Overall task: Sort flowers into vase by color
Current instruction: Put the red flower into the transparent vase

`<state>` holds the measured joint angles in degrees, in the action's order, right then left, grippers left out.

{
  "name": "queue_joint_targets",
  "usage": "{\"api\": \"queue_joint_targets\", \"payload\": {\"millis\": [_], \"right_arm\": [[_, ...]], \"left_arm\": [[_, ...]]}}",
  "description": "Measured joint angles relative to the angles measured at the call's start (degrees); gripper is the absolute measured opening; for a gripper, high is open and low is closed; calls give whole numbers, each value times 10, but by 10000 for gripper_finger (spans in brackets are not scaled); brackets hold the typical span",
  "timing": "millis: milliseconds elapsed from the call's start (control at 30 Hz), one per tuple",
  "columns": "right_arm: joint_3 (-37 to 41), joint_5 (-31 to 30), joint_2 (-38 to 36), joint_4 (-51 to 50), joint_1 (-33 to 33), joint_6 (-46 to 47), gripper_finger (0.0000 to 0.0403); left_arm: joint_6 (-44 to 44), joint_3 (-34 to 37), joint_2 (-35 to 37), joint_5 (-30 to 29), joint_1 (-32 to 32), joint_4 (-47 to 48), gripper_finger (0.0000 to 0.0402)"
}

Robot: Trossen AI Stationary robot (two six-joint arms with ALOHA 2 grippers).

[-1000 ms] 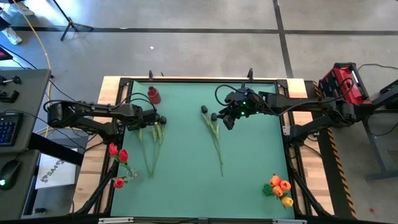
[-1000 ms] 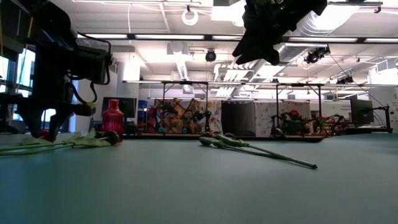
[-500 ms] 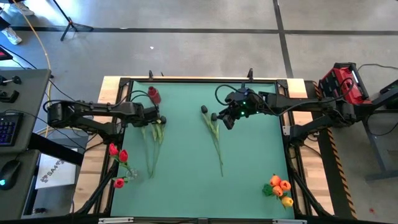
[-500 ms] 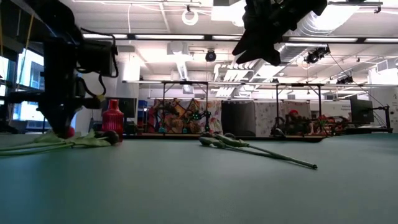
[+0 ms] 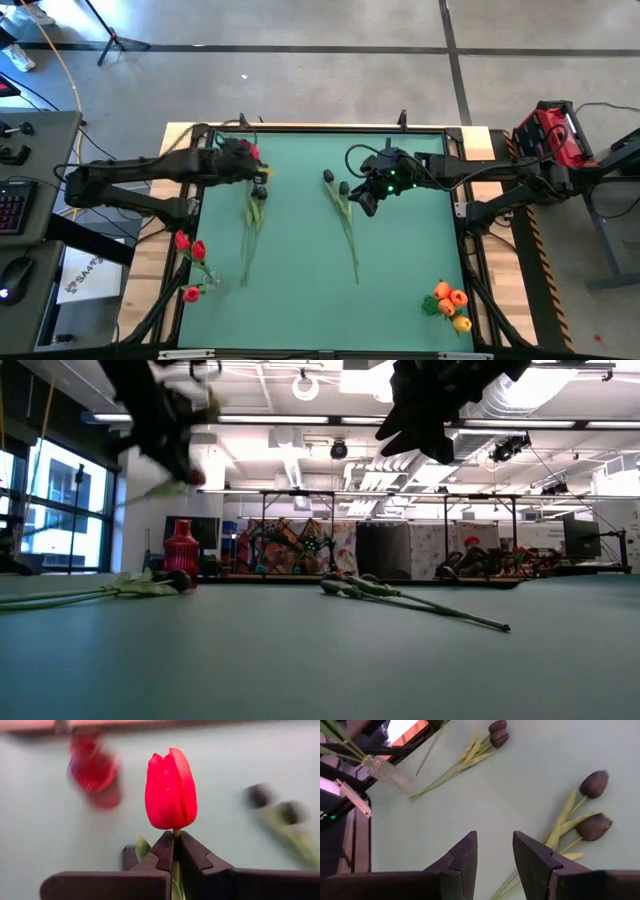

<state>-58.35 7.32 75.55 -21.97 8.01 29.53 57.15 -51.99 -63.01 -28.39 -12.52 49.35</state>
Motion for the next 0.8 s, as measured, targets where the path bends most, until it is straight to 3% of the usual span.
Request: {"api": "queue_joint_targets", "payload": {"millis": [167, 367, 500, 800], "right_arm": [[0, -15, 0, -9, -34, 9, 114], [0, -70, 0, -14, -75, 45, 114], [0, -104, 0, -10, -91, 75, 114], [0, -190, 0, -9, -113, 168, 114]], "left_arm": [[-90, -83, 40, -39, 54, -1, 1], [-222, -150, 75, -38, 134, -28, 0], [-293, -167, 95, -20, 200, -76, 0], [-420, -167, 145, -37, 361, -217, 0]]}}
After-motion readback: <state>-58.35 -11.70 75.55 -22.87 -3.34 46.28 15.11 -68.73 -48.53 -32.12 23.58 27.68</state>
